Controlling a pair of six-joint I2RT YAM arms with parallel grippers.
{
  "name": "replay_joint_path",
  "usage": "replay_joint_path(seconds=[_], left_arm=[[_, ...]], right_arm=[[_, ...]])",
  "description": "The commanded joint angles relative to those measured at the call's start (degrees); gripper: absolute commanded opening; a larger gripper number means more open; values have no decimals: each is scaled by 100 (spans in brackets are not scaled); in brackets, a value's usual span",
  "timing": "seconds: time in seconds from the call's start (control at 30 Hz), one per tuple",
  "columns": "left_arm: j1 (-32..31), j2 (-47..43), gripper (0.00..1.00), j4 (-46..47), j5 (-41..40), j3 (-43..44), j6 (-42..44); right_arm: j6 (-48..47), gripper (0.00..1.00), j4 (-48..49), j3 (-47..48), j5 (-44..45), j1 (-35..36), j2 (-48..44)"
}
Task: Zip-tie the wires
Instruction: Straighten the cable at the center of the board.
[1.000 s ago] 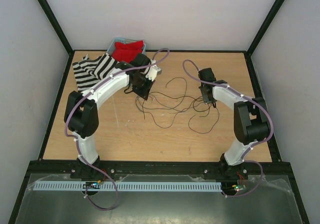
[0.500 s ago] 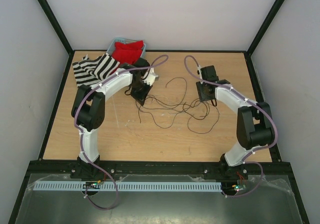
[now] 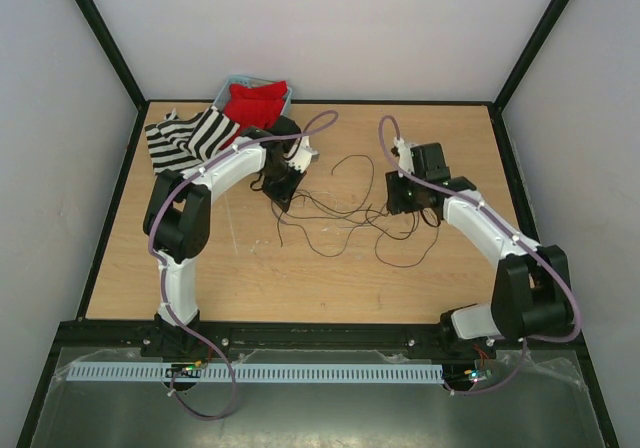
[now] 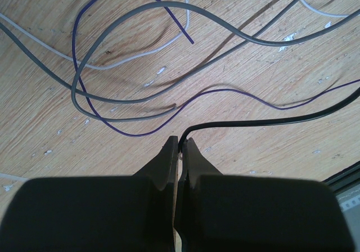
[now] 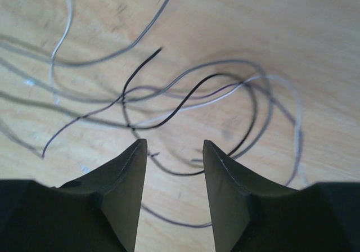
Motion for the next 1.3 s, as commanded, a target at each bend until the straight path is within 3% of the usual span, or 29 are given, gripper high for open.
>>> replay_joint_path(seconds=[0.0, 0.43, 1.27], left_arm=[[-1, -70, 0, -149, 26, 146, 45], [-1, -122, 0, -148, -5, 129, 12], [-5, -162, 0, -158, 1, 129, -20]], right_arm=[[106, 54, 176, -543, -797, 177, -397], [82, 43, 275, -1190, -381, 220, -464], [65, 43, 843, -1207, -19, 517, 394]])
